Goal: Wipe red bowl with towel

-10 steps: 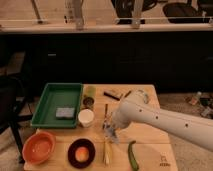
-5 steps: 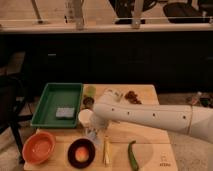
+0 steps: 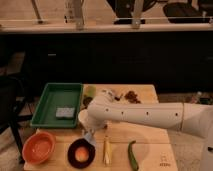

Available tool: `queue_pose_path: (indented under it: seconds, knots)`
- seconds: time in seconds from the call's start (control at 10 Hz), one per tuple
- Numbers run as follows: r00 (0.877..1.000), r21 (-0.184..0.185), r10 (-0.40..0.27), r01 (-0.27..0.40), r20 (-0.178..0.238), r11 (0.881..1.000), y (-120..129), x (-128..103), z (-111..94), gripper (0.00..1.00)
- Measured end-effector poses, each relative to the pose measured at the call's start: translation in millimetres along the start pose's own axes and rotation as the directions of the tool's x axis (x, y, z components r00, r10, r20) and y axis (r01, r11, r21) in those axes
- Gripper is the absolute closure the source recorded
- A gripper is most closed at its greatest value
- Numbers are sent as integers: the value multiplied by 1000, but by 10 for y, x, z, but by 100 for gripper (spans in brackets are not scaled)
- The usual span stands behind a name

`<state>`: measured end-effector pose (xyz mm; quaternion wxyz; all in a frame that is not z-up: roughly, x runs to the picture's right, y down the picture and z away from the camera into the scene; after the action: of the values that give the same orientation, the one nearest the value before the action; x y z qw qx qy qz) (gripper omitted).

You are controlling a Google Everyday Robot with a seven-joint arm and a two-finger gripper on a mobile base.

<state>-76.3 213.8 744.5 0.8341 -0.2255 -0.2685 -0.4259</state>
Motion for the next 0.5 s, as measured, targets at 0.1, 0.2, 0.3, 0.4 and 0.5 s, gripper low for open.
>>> queue_pose_path:
  seconds: [0.1,0.2,0.3,0.4,0.5]
  knots:
    - [1000,0,1,-1,0,1000,-1,-4,1,100]
    - [1000,4,7,-6,-6,1000,32,-8,-5,100]
    - [1000,12,9,-8,-25,1000,91,-3,-89,100]
    - [999,17,8,-8,-39,1000,115,14,-161,100]
    - [998,24,-10,12,-55,1000,63,-11,-252,100]
